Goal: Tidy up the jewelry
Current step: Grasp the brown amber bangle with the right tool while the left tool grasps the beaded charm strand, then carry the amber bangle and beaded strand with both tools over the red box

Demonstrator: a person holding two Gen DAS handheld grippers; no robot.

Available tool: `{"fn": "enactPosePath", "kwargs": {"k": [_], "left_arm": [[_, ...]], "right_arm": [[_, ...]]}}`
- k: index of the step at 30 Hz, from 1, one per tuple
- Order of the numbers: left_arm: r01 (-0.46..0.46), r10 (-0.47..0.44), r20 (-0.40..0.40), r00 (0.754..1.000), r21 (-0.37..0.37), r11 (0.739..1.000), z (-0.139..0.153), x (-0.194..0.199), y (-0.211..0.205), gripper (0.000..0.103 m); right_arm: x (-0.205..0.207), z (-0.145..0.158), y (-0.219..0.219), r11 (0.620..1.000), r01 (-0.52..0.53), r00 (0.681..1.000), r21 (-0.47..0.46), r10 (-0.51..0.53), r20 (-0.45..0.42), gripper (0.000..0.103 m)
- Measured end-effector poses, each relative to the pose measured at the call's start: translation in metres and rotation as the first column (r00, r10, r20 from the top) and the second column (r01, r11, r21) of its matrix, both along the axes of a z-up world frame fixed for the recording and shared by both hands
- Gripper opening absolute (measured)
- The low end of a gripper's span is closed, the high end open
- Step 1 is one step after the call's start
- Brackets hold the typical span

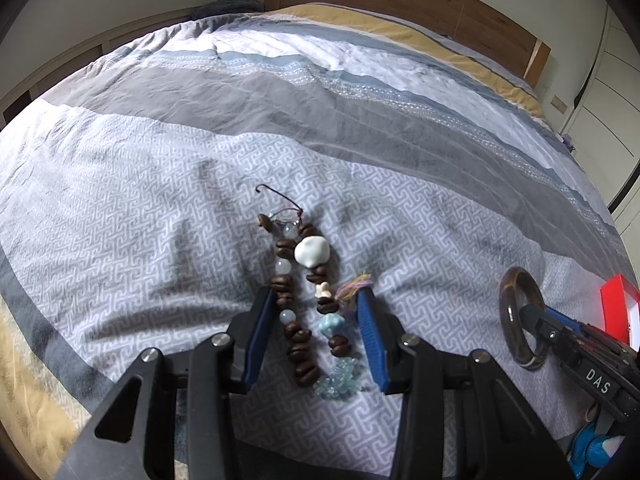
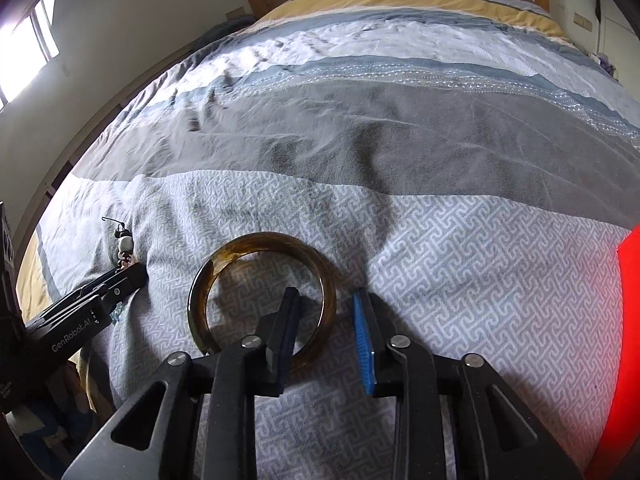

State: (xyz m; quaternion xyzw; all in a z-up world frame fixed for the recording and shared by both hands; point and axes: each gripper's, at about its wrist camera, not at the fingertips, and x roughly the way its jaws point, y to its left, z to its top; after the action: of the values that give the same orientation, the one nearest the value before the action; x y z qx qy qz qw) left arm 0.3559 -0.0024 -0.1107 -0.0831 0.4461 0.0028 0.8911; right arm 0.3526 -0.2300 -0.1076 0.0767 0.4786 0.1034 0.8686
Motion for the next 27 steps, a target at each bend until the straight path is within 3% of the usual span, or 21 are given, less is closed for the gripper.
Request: {"fn": "enactPosePath", "kwargs": {"k": [1,4,15,27], "left_arm": [[-0.002,0.002,0.002,1.0,-0.002,1.0,0.001,0.001,0.0,0.03],[-0.005,0.005,0.011,1.0,-0.004,1.0,0.004,0.001,0.002,0.018],[0.013,-0.014,0.043,0.999,0.019,1.0,0.027,-0.019,-0.007,0.015],[0.036,-0.035,0.101,0.994,-0.005,0.999,0.085,-0.076,-0.011,0.015]], "right_arm": [[0.0,0.0,-0.002,1.0,0.01,1.0,0.004,-0.01,0.003,0.01],[-0.005,0.003,-0.005,1.0,0.028,0.999,0.0,-0.028,0.022,0.01],[-0.039,0.044,-0.007,0.997,0.037,0.992,-0.073,-0.027,0.126,0.009],[-0.107,0.104,-0.015,0.995,0.072,0.983,-0.067,-0.06,0.176,0.009]]}}
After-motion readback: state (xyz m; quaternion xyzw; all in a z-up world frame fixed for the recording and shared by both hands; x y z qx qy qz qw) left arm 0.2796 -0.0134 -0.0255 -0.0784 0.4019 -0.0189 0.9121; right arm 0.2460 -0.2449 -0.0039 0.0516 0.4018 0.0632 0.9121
